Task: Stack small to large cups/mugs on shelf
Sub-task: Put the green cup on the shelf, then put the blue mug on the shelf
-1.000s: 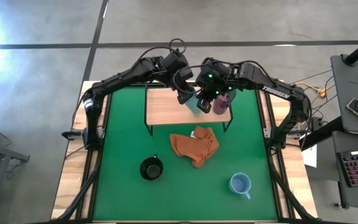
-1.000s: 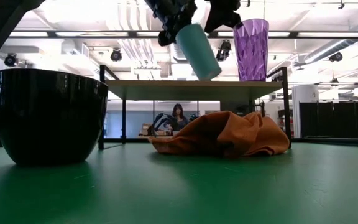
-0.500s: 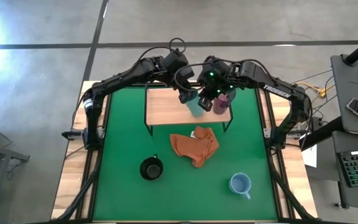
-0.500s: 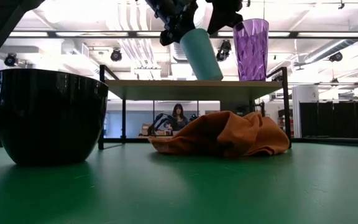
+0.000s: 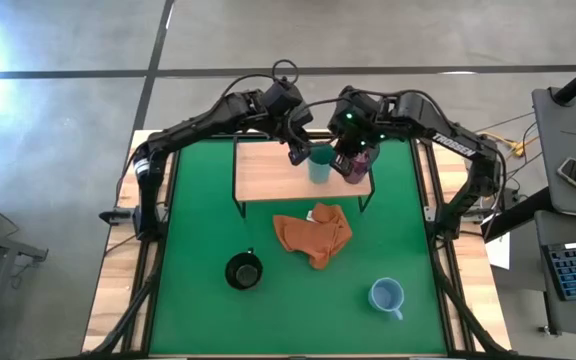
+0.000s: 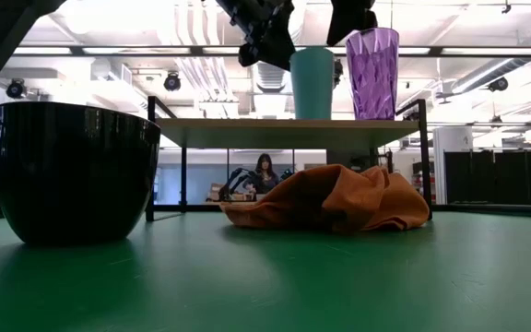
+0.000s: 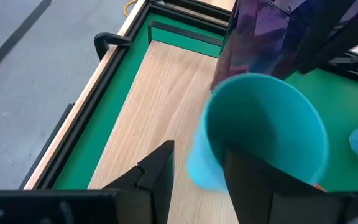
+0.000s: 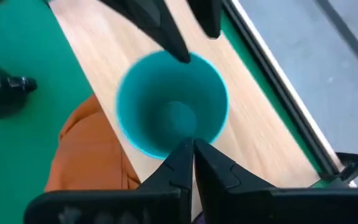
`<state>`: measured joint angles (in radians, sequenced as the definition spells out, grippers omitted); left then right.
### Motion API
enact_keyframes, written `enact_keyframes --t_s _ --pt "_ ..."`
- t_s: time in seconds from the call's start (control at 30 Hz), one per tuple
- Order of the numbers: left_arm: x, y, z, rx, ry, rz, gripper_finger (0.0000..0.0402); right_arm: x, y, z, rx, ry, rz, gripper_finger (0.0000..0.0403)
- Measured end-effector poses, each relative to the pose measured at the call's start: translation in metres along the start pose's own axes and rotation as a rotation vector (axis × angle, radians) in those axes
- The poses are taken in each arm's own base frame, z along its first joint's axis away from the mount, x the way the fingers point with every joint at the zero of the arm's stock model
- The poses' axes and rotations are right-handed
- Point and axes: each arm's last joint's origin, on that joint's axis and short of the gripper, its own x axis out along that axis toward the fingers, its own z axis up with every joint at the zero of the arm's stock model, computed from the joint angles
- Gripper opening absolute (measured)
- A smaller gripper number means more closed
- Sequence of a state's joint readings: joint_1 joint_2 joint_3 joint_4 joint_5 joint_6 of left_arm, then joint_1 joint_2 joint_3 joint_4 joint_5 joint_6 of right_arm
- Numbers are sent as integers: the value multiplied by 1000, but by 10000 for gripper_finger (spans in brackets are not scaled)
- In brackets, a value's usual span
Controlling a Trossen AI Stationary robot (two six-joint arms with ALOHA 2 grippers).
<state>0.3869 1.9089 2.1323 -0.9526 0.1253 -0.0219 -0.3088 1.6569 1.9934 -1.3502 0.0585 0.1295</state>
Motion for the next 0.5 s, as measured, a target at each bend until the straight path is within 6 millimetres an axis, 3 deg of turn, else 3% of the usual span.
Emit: enact_keyframes --t_s 0.23,0.5 --pt "-29 2 2 -4 -33 48 118 -11 -2 4 5 -45 -19 9" --pt "-30 3 -21 -21 179 95 118 -14 -3 -1 3 -3 -23 9"
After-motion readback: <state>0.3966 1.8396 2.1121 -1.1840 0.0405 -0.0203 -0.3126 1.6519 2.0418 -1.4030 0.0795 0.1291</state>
